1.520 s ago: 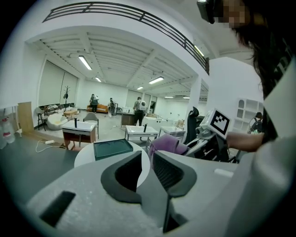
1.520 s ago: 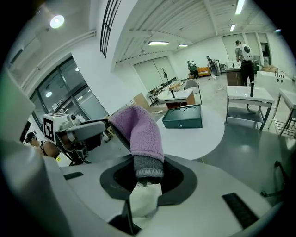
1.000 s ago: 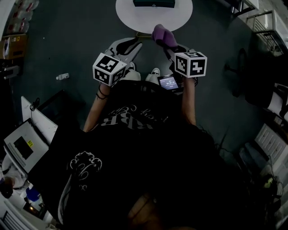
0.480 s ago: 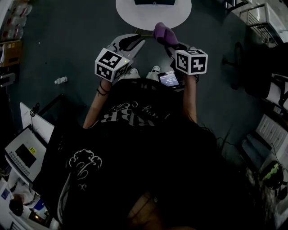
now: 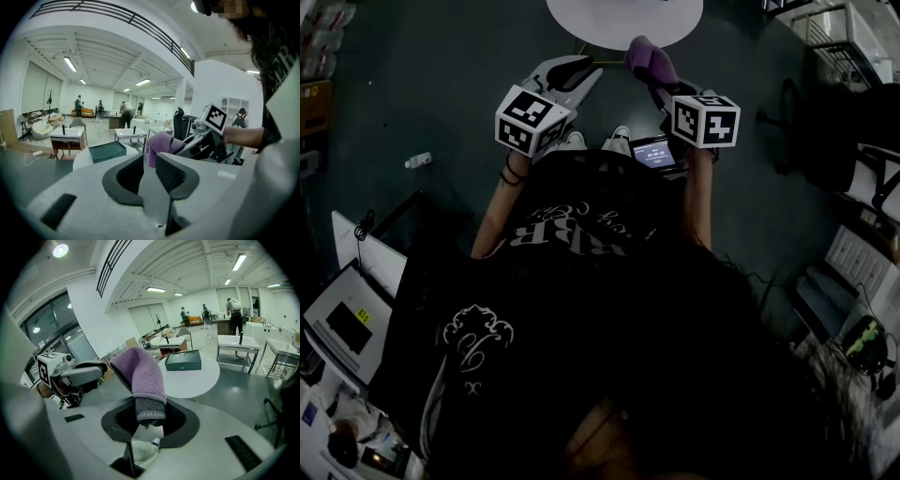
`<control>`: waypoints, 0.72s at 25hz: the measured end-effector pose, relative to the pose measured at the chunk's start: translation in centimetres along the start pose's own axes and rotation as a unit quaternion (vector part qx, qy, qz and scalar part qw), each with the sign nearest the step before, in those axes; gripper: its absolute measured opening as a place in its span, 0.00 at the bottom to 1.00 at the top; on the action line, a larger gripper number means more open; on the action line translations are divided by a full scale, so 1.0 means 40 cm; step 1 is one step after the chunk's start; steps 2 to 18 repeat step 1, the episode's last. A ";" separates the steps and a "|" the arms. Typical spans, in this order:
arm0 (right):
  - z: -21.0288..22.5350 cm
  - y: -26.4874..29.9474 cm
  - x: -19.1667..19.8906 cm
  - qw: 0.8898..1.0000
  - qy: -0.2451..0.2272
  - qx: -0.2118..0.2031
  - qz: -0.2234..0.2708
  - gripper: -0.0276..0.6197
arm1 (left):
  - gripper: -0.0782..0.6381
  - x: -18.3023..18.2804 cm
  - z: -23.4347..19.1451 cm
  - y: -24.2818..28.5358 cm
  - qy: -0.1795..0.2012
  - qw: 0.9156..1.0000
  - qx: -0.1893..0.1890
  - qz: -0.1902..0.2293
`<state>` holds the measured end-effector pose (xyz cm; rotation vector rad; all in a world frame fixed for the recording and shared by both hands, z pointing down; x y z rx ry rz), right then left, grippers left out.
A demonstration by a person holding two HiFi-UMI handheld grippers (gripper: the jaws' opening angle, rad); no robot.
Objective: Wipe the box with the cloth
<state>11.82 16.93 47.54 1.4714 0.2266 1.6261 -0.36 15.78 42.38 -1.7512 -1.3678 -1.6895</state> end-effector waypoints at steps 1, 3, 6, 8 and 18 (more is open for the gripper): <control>-0.005 0.001 0.000 1.000 0.000 0.001 0.000 0.18 | 0.22 0.001 -0.003 -0.005 0.001 1.000 0.001 0.000; -0.005 0.001 0.000 1.000 0.000 0.001 0.000 0.18 | 0.22 0.001 -0.003 -0.005 0.001 1.000 0.001 0.000; -0.005 0.001 0.000 1.000 0.000 0.001 0.000 0.18 | 0.22 0.001 -0.003 -0.005 0.001 1.000 0.001 0.000; -0.005 0.001 0.000 1.000 0.000 0.001 0.000 0.18 | 0.22 0.001 -0.003 -0.005 0.001 1.000 0.001 0.000; -0.005 0.001 0.000 1.000 0.000 0.001 0.000 0.18 | 0.22 0.001 -0.003 -0.005 0.001 1.000 0.001 0.000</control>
Point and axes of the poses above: the fingertips, and each gripper's own axes: y forward along the fingers, z to its right, x out of its underside, the point moved 1 cm from there along -y, backward along the fingers, and after that the axes turned 5 degrees about -y, right-handed, at the moved point
